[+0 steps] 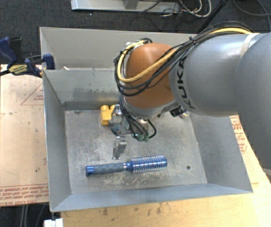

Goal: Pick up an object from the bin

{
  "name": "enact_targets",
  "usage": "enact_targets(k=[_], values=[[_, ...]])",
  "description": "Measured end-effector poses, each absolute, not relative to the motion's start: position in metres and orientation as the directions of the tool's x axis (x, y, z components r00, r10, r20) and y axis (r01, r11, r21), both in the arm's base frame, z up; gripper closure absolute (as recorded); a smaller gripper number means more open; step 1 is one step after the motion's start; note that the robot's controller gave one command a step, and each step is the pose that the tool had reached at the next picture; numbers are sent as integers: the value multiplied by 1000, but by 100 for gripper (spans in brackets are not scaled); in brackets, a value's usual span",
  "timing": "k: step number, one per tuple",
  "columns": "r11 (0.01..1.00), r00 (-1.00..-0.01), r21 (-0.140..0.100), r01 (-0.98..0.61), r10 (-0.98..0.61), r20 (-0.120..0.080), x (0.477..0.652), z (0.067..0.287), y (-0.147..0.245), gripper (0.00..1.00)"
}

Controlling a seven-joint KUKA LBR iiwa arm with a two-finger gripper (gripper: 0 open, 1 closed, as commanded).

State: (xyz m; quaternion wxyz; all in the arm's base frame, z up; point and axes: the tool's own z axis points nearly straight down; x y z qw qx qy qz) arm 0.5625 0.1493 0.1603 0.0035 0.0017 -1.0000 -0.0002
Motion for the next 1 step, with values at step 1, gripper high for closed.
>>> enact_targets(k=[1], values=[[997,-997,-3,83,83,7,523,117,96,0]])
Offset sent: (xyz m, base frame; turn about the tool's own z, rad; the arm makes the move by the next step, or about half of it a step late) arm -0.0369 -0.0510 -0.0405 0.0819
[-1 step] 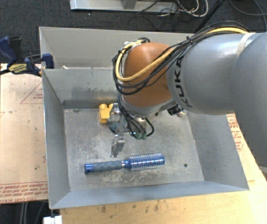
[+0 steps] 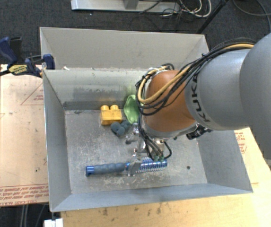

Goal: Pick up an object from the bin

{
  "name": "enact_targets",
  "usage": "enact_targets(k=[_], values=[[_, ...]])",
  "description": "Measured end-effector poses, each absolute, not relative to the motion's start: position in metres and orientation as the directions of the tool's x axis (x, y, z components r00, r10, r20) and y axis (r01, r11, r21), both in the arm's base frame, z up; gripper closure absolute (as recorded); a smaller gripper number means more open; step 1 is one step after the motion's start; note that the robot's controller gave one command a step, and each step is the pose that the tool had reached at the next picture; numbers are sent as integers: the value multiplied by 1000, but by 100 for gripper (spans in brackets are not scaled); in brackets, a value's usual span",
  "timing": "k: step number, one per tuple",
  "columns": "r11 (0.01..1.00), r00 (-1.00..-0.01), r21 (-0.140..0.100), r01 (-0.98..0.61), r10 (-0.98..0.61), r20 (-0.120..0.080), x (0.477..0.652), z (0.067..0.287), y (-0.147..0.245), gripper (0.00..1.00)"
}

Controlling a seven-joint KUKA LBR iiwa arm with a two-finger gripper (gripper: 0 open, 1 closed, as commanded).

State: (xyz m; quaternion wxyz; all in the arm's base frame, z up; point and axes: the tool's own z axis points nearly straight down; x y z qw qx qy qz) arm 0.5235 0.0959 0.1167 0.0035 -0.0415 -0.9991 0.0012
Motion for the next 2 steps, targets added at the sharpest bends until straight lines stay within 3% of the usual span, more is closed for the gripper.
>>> enact_targets(k=[1,2], values=[[1000,-1000,7,3,3,-8,515,74,61,0],[1000,-1000,5,2,2,-11,517,77,61,100]])
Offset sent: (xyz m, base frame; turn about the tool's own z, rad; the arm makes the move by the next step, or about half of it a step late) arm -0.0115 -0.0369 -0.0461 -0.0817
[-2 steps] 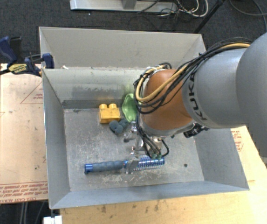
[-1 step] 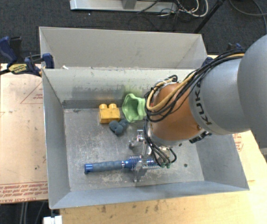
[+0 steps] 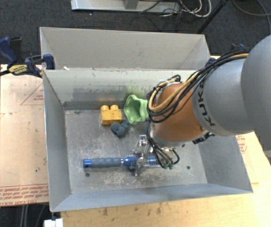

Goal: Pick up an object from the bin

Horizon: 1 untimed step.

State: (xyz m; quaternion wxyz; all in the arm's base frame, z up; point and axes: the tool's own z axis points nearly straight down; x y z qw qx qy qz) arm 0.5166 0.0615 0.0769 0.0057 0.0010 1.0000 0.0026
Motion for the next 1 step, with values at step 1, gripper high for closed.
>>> enact_targets(k=[1], values=[[980,-980,0,-199,-199,-6,514,181,70,100]])
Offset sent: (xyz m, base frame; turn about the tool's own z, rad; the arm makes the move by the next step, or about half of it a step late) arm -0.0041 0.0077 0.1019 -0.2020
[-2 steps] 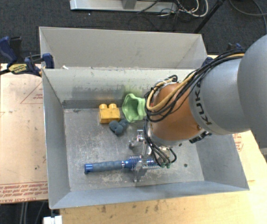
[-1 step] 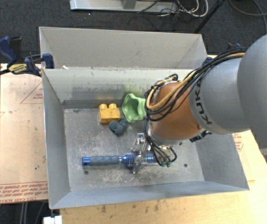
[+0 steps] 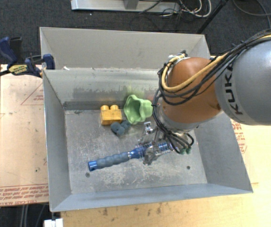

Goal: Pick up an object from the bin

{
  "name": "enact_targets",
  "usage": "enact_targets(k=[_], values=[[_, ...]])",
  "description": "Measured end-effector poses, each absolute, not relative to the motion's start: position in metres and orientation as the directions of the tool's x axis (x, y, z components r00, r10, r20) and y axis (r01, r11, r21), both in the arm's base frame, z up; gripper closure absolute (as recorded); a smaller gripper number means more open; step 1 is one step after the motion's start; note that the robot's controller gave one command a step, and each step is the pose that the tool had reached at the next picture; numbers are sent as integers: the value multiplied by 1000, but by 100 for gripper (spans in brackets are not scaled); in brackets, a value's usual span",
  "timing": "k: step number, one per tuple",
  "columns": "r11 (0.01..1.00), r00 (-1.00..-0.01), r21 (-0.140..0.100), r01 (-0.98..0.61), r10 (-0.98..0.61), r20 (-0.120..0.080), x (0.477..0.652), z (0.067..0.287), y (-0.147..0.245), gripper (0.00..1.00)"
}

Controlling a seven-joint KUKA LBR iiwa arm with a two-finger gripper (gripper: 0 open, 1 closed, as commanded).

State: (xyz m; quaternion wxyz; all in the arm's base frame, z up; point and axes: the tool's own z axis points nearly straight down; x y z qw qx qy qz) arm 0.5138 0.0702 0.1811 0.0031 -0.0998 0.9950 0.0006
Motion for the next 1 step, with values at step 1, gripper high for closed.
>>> enact_targets(k=[1], values=[[978,-978,0,-207,-207,-5,506,227,72,100]])
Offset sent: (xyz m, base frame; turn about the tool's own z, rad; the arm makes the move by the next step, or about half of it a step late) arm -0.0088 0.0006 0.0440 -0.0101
